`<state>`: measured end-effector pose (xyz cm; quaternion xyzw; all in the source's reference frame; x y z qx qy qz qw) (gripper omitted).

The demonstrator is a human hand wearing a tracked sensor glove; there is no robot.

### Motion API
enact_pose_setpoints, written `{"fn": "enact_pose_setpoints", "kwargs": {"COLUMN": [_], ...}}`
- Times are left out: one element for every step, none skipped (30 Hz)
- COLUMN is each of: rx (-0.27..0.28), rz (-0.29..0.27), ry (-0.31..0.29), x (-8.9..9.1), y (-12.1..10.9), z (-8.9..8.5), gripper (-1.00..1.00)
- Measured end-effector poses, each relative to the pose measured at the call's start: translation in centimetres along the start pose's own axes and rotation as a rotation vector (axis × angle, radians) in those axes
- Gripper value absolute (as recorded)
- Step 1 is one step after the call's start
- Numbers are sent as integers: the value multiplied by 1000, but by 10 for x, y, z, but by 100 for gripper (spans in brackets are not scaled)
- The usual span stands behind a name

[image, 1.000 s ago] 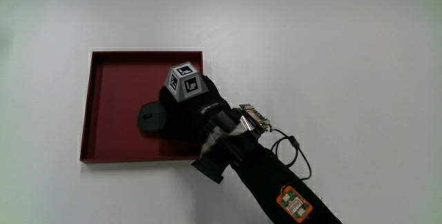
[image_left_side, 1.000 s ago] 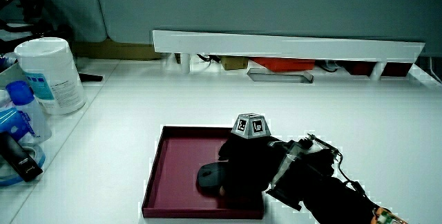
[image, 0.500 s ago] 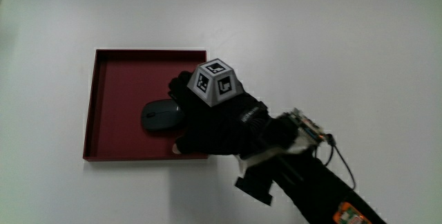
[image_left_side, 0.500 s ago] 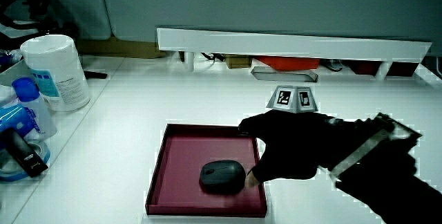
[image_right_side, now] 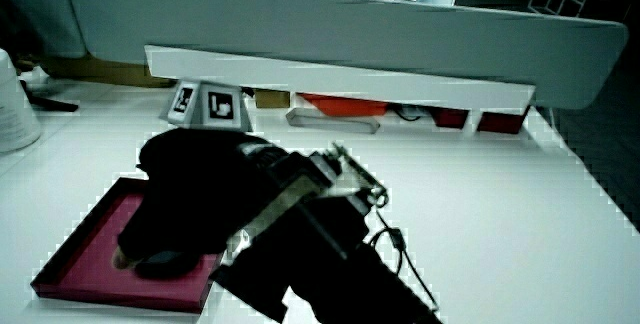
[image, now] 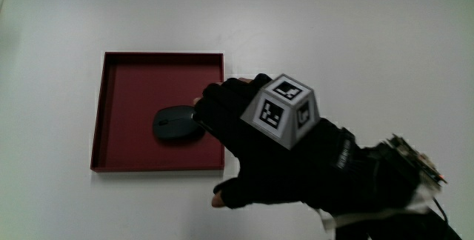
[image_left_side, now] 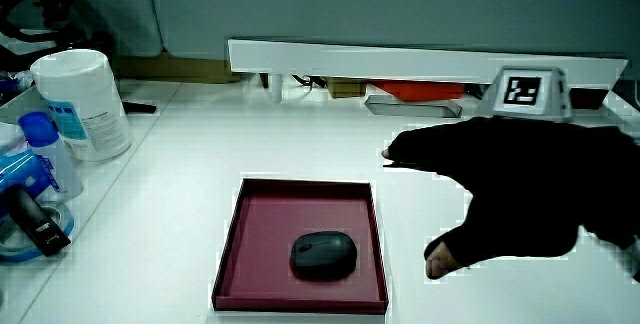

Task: Place mouse into plate

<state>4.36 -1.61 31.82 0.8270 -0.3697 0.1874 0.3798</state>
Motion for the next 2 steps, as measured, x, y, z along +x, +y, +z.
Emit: {"fn": "enact_pose_setpoints", "kwargs": {"rx": [10, 21], "rz": [15, 30], "ry": [-6, -11], "x": [-4, -9], "y": [-7, -14], "z": [4, 8], "gripper": [-100, -100]}}
